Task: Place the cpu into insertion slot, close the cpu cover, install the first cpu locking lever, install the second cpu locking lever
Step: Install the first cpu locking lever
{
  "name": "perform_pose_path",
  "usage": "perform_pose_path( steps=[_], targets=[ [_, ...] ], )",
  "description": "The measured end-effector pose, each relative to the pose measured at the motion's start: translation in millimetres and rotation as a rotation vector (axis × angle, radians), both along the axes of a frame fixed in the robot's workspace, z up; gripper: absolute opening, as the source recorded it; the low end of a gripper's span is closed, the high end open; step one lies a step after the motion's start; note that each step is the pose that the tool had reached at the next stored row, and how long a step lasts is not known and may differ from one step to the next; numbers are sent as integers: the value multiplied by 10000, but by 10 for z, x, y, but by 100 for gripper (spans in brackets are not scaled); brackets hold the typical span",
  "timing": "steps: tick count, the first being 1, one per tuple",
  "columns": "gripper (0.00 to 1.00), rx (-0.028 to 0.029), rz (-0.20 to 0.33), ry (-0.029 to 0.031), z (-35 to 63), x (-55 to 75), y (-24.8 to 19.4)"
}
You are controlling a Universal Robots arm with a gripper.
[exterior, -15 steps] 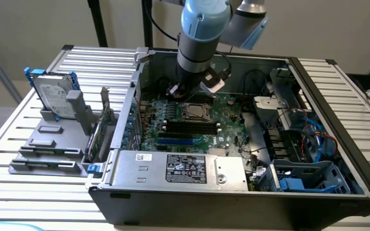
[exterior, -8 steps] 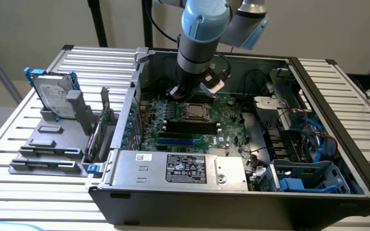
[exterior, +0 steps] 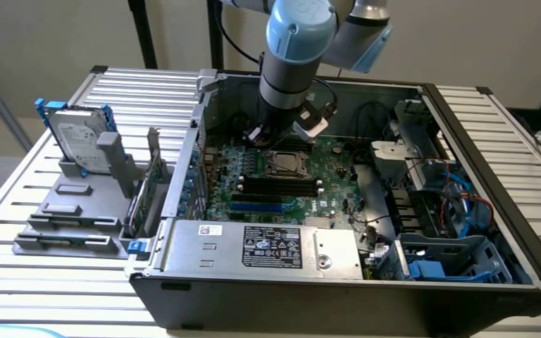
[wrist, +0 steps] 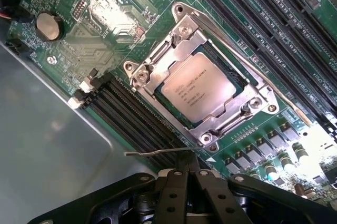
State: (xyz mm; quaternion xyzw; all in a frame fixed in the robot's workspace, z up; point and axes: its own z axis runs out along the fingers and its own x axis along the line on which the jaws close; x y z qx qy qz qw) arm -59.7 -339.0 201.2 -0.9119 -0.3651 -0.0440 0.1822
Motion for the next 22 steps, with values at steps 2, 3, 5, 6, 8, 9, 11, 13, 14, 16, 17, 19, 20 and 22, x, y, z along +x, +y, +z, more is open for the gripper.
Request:
perform_pose_path(
  steps=[2, 3, 5, 6, 8, 9, 11, 13, 14, 16, 17, 19, 20, 22],
  targets=[
    [11, -3, 13, -1, -6, 11, 5],
    [11, -10, 18, 0, -6, 18, 6],
    [11, -40, 24, 0, -6, 27, 7],
    [11, -54, 23, 1, -7, 27, 8],
    [11, -77, 24, 10, -6, 28, 9],
    [11, -101, 25, 14, -6, 29, 9],
    [11, -155, 24, 17, -6, 32, 11],
    [11, -189, 27, 17, -6, 38, 19],
    [11, -193, 29, 16, -6, 41, 24],
    [11, -199, 38, 16, -6, 55, 34],
    [11, -200, 41, 15, -6, 64, 38],
    [11, -206, 50, 19, -6, 87, 40],
    [11, -209, 53, 26, -6, 91, 40],
    [11, -211, 54, 57, -6, 91, 40]
  ],
)
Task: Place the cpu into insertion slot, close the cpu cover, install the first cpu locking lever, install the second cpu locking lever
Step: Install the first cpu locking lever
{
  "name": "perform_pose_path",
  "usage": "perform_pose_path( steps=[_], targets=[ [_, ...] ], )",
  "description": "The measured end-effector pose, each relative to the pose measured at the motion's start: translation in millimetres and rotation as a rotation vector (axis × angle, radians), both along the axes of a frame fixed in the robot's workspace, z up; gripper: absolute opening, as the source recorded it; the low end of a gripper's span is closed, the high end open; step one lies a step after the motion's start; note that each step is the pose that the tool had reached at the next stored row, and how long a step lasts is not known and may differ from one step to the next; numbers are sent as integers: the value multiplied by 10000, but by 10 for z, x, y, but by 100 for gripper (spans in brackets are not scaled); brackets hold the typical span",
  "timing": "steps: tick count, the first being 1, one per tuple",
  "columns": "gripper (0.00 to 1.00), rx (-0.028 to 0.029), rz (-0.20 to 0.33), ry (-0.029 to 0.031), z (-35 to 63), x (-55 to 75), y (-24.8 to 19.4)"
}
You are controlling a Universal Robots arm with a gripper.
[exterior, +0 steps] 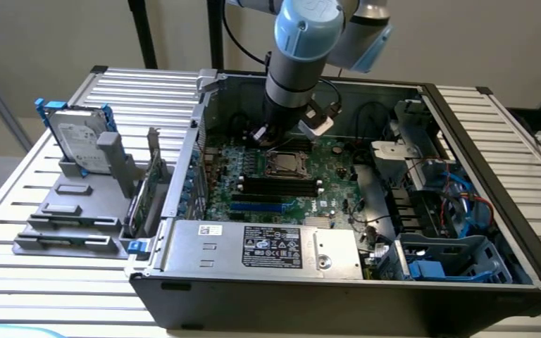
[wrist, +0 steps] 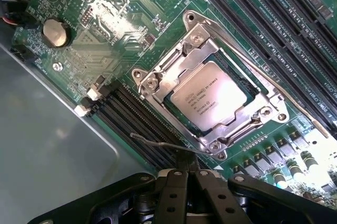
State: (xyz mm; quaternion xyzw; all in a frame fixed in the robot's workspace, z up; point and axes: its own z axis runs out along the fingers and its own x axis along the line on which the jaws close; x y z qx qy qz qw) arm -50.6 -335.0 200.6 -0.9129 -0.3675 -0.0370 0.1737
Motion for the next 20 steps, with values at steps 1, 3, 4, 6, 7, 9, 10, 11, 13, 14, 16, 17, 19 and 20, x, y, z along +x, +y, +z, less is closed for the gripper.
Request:
perform_pose_path(
  steps=[1, 3, 4, 6, 7, 9, 10, 11, 13, 14, 16, 17, 19, 20],
  targets=[
    [11, -1, 2, 16, 1, 0, 0],
    [11, -2, 4, 53, 3, 1, 0],
    [11, -2, 6, 74, 4, 1, 0],
    [11, -1, 6, 109, 7, 0, 0],
    [11, 0, 6, 120, 8, 1, 0],
    [11, -1, 7, 142, 9, 1, -2],
    [11, -3, 7, 150, 9, 1, -6],
    [11, -4, 9, 157, 9, 1, -11],
    [11, -4, 12, 173, 9, 1, -20],
    [11, -4, 13, 183, 9, 0, -23],
    [11, -5, 16, 208, 9, 0, -25],
    [11, -6, 16, 219, 10, 1, -26],
    [11, -6, 20, 235, 9, 8, -26],
    [11, -5, 20, 240, 9, 14, -26]
  ],
)
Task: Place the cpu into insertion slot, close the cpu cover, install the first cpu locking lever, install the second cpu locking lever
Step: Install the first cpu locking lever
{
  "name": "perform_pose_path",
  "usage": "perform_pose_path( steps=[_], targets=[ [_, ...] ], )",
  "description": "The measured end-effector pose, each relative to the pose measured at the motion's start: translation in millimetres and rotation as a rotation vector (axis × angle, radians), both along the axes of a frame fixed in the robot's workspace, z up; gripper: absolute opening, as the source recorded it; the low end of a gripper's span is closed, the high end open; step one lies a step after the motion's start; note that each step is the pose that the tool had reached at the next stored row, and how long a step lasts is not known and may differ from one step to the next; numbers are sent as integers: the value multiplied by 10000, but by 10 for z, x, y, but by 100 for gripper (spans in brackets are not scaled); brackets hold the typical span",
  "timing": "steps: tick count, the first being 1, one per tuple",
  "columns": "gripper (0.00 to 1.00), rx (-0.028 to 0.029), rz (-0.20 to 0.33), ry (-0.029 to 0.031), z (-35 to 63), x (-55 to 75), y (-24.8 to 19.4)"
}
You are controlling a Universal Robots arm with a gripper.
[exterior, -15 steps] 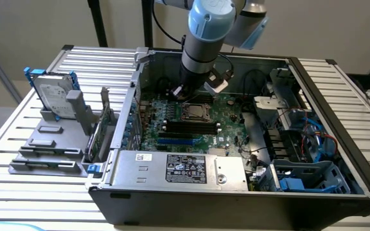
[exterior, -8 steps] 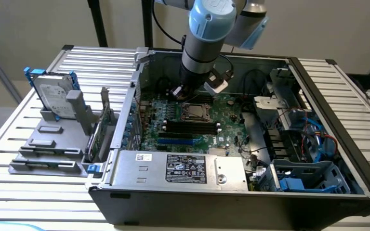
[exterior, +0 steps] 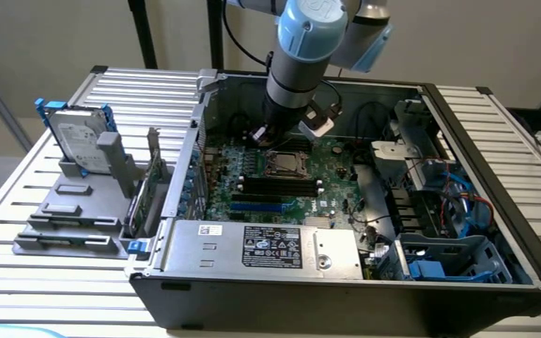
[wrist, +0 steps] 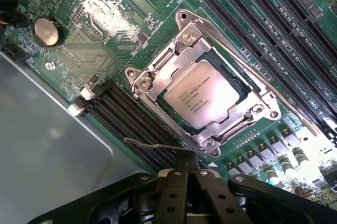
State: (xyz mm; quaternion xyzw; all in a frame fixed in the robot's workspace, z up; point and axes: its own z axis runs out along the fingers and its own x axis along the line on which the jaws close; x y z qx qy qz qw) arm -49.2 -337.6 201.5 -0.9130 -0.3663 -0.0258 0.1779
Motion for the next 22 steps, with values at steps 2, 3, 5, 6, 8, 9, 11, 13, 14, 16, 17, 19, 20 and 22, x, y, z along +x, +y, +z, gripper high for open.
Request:
perform_pose_path(
  steps=[2, 3, 5, 6, 8, 9, 11, 13, 14, 16, 17, 19, 20, 22],
  targets=[
    [11, 0, 3, 4, 0, 13, 0],
    [11, -1, 3, 5, 0, 19, 0],
    [11, -3, 6, 6, 0, 30, 0],
    [11, -4, 6, 6, -1, 35, 0],
    [11, -7, 9, 6, -1, 45, 0],
    [11, -9, 10, 6, -1, 51, 0],
    [11, -12, 14, 6, -2, 61, 0],
    [11, -16, 19, 6, -3, 71, 0],
    [11, -19, 22, 6, -3, 76, 0],
    [11, -25, 29, 6, -4, 87, 0],
    [11, -29, 33, 5, -5, 93, 1],
    [11, -38, 40, 6, -7, 103, 1],
    [11, -44, 44, 6, -7, 108, 2],
    [11, -57, 54, 6, -8, 119, 3]
  ],
)
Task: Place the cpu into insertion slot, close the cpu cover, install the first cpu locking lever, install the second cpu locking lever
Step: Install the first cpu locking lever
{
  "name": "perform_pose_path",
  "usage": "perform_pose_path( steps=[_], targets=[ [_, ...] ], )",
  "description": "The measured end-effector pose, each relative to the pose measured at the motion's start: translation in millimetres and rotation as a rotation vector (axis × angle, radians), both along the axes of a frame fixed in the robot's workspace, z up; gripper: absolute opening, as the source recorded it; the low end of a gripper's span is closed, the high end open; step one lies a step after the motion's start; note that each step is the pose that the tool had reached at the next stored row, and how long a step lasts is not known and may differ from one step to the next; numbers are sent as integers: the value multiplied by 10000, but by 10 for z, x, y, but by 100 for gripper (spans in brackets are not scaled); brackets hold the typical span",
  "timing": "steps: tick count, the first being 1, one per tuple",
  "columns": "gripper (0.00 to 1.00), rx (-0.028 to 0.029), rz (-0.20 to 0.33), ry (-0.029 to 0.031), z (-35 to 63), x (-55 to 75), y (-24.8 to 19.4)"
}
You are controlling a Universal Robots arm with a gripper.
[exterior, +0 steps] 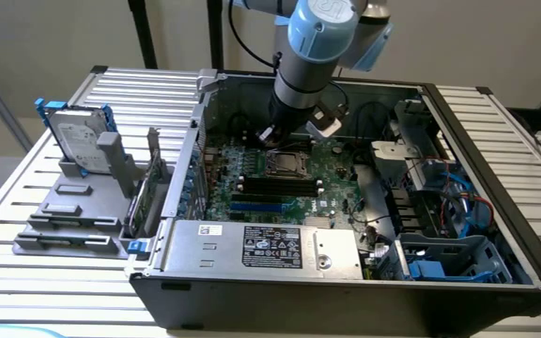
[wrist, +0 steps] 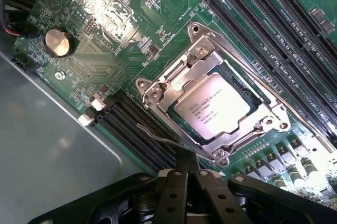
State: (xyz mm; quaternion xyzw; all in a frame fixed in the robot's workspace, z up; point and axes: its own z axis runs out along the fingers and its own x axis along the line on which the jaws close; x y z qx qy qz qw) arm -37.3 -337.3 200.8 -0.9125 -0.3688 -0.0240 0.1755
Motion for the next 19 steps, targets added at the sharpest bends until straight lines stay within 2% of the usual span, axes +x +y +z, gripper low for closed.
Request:
perform_pose_path(
  steps=[14, 19],
  targets=[
    [11, -78, 98, -1, -10, 115, 50],
    [11, -98, 137, 7, -10, 155, 50]
  ],
)
